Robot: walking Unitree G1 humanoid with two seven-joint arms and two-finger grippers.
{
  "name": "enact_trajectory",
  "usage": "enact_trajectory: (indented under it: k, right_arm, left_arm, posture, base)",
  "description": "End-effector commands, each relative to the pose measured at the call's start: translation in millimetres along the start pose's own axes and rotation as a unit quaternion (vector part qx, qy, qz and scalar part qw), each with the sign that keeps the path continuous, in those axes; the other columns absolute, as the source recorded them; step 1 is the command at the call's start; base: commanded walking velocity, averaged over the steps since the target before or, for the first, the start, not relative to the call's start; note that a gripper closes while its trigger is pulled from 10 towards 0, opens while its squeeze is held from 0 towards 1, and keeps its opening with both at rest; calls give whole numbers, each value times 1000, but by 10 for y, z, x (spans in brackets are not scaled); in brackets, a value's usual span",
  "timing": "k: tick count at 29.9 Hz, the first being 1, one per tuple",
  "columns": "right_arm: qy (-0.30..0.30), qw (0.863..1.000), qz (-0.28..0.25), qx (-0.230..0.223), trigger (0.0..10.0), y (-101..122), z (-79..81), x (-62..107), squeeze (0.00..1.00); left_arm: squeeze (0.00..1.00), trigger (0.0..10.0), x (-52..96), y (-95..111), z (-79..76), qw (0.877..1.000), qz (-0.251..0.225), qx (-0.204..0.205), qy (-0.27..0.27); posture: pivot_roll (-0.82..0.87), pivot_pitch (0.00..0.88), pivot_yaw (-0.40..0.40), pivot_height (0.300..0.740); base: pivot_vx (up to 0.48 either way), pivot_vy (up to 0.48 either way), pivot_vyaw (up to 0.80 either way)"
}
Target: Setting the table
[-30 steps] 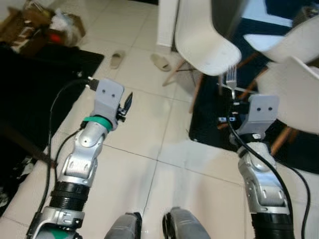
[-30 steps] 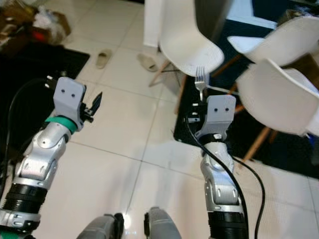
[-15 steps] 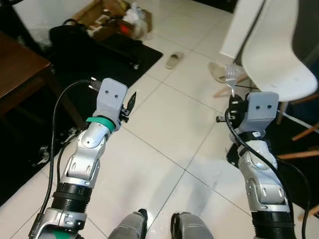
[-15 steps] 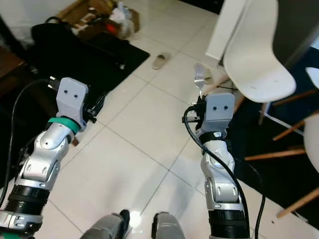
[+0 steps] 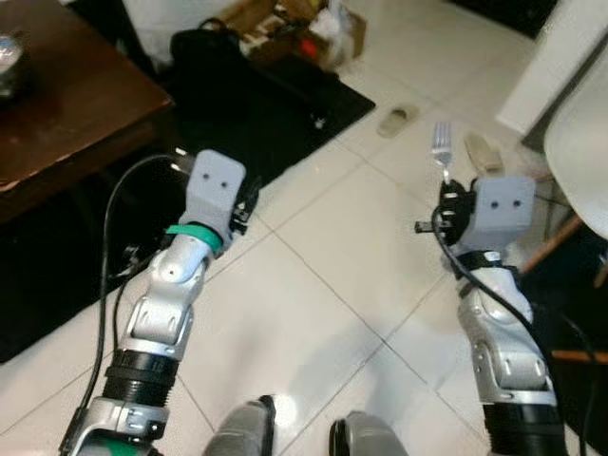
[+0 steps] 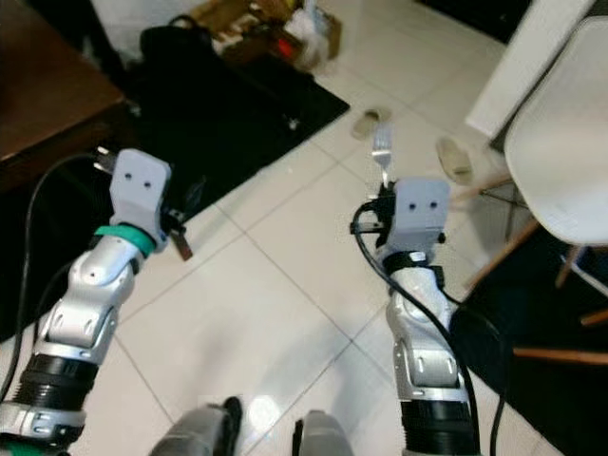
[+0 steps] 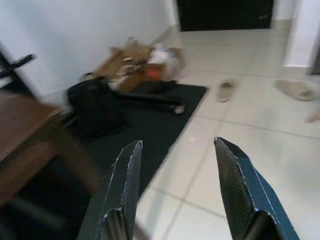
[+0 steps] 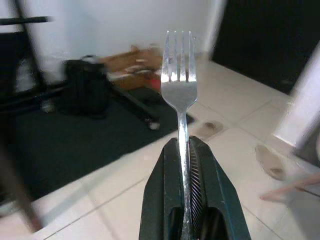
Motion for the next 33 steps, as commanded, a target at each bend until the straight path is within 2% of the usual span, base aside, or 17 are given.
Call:
enact_trajectory:
  k: [1,13,23,27,33]
  right_arm:
    - [0,1000,2,-4,10000,-25,-3,20,0]
    - [-1,1000,0,-3,10000,-19,-8,17,0]
    - [-28,999,-14,-14,10000,40,-90,-20,0]
    - [-53,997,-31,-37,10000,86,-134,-28,0]
    - [-62,996,-37,-42,10000,107,-152,-34,0]
  left_arm:
    - [0,10000,17,-56,-28,1000,14,2,-1]
    - [0,10000,0,-67,-12,1000,18,-3,2]
    - [0,10000,-31,-55,48,1000,15,-14,22]
    - [0,10000,-50,-40,72,999,11,-26,32]
    - [0,10000,-58,-35,69,999,10,-26,31]
  posture:
    - [-16,63,39,740]
    - [-17,58,41,740]
    - [-17,49,41,740]
    - [-16,50,42,740]
    - [-18,52,44,740]
  base:
    - [0,0,788]
    - [0,0,788]
    - [0,0,788]
    - [445,0,305]
    - [480,0,0]
Point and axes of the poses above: a point about 5 cm out from each wrist's last joint towards the gripper, its own x axis pointing back from the gripper into the wrist, its own y axis along the axis of the wrist's last joint, z = x × y, the point moved 1 cm from there along -x, pointing out of the wrist towards the gripper, and after that the axes turned 11 degrees about -x, right-handed, at the moved point
